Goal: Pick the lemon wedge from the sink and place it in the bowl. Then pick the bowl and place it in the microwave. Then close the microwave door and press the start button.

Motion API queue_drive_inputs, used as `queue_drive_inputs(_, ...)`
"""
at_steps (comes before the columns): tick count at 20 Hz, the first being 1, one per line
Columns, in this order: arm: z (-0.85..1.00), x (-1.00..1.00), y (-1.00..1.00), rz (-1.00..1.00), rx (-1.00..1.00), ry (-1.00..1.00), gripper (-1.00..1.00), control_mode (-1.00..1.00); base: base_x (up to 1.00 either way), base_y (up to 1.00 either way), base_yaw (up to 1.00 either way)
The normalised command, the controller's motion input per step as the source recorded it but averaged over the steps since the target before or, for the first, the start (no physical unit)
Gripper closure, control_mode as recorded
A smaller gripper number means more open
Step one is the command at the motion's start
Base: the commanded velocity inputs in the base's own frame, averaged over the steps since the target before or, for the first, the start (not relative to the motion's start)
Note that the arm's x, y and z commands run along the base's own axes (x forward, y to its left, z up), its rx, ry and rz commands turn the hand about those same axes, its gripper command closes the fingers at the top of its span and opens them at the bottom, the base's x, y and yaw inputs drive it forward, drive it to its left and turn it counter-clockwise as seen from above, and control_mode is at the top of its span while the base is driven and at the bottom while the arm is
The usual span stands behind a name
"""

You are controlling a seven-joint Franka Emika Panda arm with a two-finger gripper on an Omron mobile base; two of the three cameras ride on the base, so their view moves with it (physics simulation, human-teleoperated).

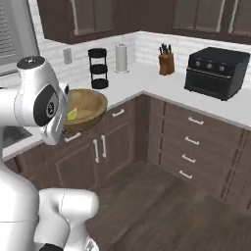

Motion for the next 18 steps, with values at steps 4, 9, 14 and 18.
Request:
queue_drive_inputs(4,0.0,0.0,0.0,0.0,0.0,0.0,1.0,1.0,0.0,0.0,-0.96)
queue_drive_inputs(9,0.0,0.0,0.0,0.0,0.0,0.0,1.0,1.0,0.0,0.0,-0.97)
queue_drive_inputs(14,0.0,0.0,0.0,0.0,0.0,0.0,1.0,1.0,0.0,0.0,-0.99)
queue_drive_inputs(18,0.0,0.0,0.0,0.0,0.0,0.0,1.0,1.0,0.0,0.0,-0.99)
